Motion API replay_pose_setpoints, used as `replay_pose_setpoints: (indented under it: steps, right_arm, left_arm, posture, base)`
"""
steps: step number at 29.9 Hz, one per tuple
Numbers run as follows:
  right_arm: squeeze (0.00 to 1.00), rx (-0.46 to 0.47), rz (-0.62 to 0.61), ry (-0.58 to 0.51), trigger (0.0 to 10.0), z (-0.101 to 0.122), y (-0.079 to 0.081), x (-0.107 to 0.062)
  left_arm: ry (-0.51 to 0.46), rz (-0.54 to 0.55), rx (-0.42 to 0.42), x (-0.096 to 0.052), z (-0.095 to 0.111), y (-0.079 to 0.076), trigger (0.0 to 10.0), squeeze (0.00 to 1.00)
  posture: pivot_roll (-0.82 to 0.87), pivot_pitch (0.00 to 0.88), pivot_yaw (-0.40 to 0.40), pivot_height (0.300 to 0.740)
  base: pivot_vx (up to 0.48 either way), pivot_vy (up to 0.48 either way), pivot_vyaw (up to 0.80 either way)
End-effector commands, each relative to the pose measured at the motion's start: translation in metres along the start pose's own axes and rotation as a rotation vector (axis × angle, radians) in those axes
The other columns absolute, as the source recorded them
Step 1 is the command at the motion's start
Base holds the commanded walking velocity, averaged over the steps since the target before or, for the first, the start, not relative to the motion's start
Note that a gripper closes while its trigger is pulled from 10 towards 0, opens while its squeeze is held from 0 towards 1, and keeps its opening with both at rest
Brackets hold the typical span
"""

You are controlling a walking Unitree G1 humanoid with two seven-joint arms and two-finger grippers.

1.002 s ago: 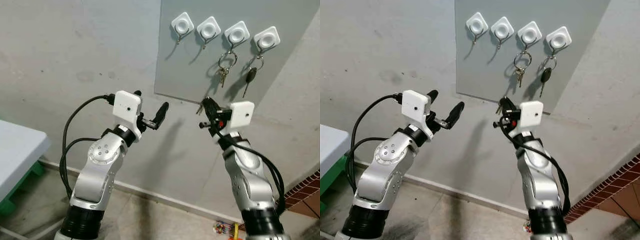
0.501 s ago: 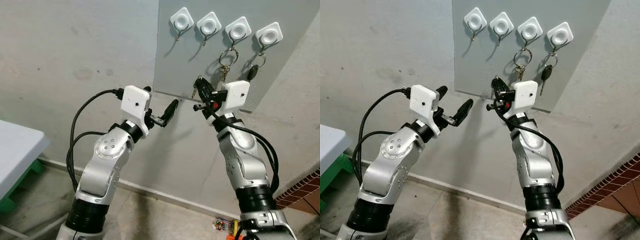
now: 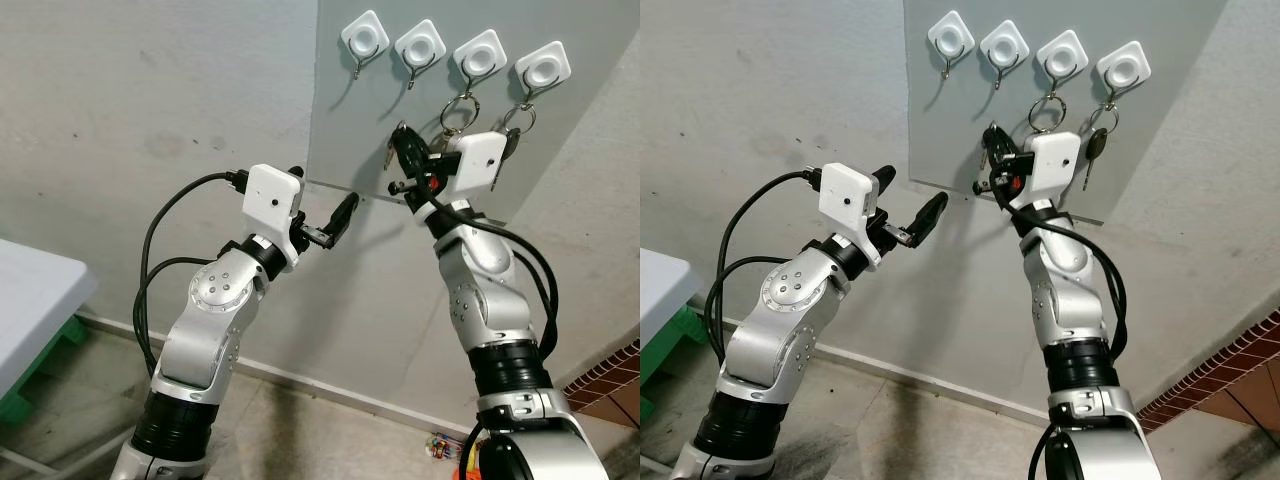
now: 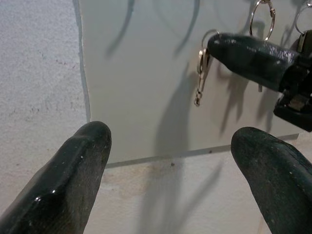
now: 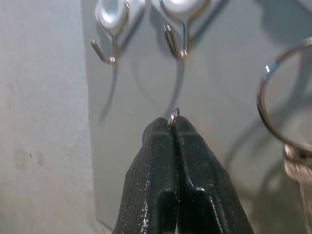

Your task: Hang keys on a hook

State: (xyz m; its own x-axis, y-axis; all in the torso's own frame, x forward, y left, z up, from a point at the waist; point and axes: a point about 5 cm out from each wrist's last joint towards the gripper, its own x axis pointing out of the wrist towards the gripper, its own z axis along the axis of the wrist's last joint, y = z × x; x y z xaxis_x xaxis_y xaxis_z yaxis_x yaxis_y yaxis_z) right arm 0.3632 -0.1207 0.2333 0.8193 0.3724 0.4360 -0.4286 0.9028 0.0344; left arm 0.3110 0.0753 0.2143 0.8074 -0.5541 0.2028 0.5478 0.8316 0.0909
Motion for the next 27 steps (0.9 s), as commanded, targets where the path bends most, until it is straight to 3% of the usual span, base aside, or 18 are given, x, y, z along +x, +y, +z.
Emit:
replay_pose_setpoints:
  steps: [1,10,27]
  right_arm:
    - [0.0,0.003,0.029,-0.039,10.0,0.009,0.0,0.005]
    - [0.0,0.029,0.141,-0.104,10.0,0.022,0.01,0.007]
    - [0.0,0.084,0.153,-0.194,10.0,0.044,0.01,0.012]
  left_arm:
    - [-0.016,-0.013,0.004,0.002,0.007,0.0,10.0,0.0]
    - [-0.026,-0.017,0.008,0.001,0.009,0.0,10.0,0.0]
    - [-0.032,-0.04,0.016,0.001,0.012,-0.003,10.0,0.0]
  posture:
    - [0.02,0.072,-0.042,0.74]
    - [0.03,0.062,-0.04,0.74]
    - [0.03,0.059,-0.033,0.74]
  base:
    - [0.0,0.0,0.0]
    - [0.0,0.0,0.0]
    - [0.0,0.0,0.0]
